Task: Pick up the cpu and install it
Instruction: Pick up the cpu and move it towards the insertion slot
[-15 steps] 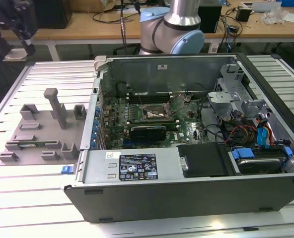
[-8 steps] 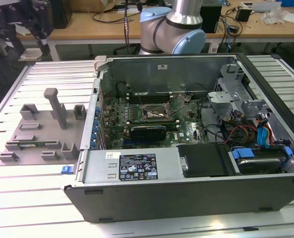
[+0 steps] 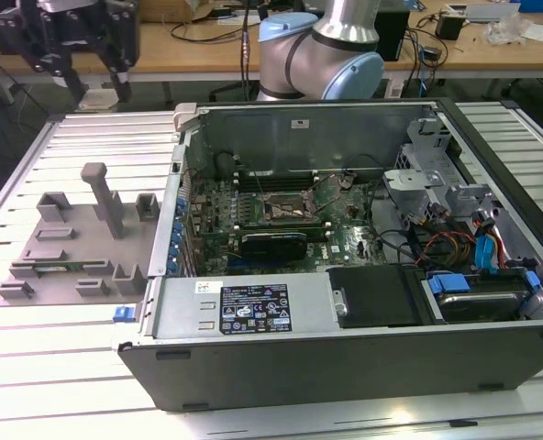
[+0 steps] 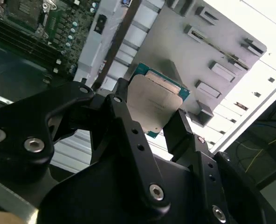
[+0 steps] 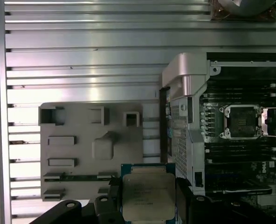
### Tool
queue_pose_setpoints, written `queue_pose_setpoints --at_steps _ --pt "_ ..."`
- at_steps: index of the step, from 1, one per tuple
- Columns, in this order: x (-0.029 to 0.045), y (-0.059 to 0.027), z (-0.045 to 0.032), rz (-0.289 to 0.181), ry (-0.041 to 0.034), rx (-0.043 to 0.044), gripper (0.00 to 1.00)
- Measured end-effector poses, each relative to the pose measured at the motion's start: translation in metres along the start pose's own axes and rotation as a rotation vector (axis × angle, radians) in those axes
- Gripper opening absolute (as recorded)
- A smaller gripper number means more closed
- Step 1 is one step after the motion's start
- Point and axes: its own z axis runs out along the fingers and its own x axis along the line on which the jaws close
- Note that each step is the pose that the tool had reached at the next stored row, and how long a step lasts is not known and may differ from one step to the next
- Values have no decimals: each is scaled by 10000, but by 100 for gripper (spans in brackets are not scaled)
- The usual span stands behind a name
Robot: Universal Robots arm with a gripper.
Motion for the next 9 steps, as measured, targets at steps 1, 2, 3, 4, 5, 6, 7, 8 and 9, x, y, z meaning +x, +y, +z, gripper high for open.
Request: queue_pose_setpoints --at_steps 1,2,3,4,5,6,7,8,9 --pt "-45 1 4 1 2 0 55" --pt "-87 3 8 2 5 -1 55" --pt "-143 4 12 1 9 -1 55" --pt "-186 4 16 0 12 -1 55" --pt "-252 5 21 1 16 1 55" --pt "-308 7 29 2 16 0 55" --pt "-350 8 34 1 18 -1 55" --pt "-404 9 42 0 20 -1 55" --pt "-455 9 48 1 25 0 55"
